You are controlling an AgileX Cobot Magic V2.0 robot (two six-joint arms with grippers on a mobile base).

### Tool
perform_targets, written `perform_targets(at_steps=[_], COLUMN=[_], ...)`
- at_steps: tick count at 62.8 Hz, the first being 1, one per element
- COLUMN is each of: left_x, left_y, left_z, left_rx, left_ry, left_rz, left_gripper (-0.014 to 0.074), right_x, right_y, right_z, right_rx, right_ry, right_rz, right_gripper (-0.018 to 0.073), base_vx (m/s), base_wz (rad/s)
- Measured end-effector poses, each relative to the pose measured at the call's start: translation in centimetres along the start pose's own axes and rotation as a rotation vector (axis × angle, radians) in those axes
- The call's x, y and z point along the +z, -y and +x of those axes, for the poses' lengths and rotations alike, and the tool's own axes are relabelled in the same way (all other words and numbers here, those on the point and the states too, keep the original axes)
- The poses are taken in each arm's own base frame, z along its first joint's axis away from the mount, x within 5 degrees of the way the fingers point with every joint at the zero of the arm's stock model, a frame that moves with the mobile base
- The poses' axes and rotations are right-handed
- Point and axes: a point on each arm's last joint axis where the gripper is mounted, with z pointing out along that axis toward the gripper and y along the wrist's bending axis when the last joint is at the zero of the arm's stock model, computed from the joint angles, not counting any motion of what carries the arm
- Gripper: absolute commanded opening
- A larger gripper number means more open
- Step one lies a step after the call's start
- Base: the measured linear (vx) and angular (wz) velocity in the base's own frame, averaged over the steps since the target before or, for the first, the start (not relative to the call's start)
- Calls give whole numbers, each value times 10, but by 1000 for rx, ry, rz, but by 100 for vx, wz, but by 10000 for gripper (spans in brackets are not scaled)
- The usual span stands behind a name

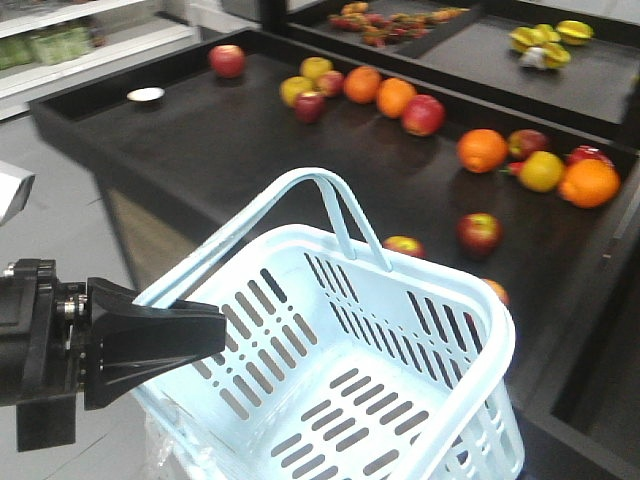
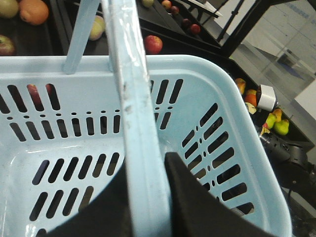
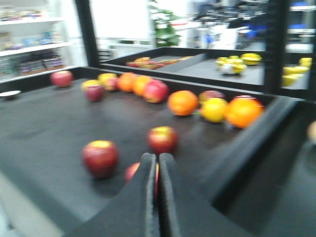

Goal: Pick three apples into basket with both arms
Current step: 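Drive the base away from the table carrying the basket in the left gripper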

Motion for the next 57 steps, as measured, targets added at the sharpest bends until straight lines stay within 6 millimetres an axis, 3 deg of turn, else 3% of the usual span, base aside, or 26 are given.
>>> perform_targets(at_steps=[57], left_x=[0], left_y=[0], left_z=[0], left_rx=[0], left_ry=[0], left_rz=[0], left_gripper=[-8], right_x=[0], right_y=[0], right_z=[0], right_rx=[0], right_ry=[0], right_rz=[0], right_gripper=[-4], base_vx=[-16], base_wz=[60])
